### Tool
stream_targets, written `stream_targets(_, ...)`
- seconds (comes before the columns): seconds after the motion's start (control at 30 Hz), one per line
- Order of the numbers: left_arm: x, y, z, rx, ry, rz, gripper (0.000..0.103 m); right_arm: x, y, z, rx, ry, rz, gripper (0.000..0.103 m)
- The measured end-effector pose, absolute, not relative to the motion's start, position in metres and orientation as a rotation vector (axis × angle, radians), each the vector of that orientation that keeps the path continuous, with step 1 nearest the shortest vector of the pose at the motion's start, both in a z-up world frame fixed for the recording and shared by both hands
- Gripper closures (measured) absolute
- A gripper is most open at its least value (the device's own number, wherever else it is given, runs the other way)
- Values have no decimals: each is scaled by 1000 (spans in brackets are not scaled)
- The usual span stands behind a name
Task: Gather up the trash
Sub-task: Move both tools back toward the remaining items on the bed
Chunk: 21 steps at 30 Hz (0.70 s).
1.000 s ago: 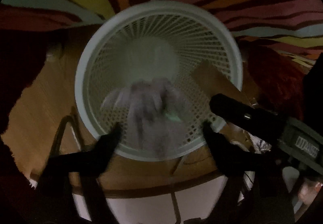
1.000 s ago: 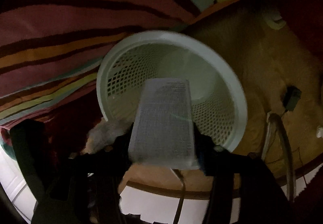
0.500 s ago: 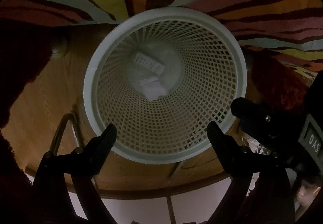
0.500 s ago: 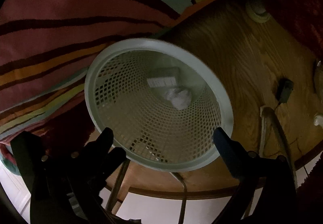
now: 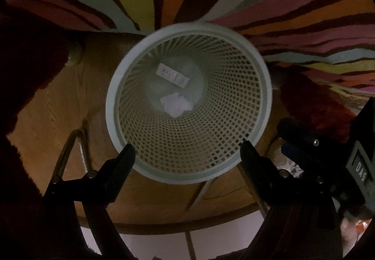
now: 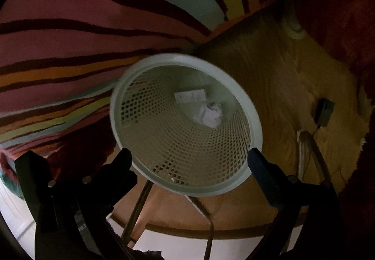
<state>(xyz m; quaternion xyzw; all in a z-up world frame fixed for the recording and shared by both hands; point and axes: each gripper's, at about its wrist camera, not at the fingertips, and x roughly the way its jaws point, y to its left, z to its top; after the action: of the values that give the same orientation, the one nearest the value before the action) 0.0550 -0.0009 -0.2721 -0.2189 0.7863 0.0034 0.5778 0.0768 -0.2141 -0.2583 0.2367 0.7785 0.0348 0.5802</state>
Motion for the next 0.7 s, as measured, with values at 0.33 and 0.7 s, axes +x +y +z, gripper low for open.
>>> stream_targets(0.33, 49, 4, -224, -499, 1686, 22, 15, 72, -210, -191, 465, 1606, 188, 8)
stream_targets(0.7, 47, 10, -119, -310, 1280, -9, 15, 78, -218, -116, 358, 1251, 205, 8)
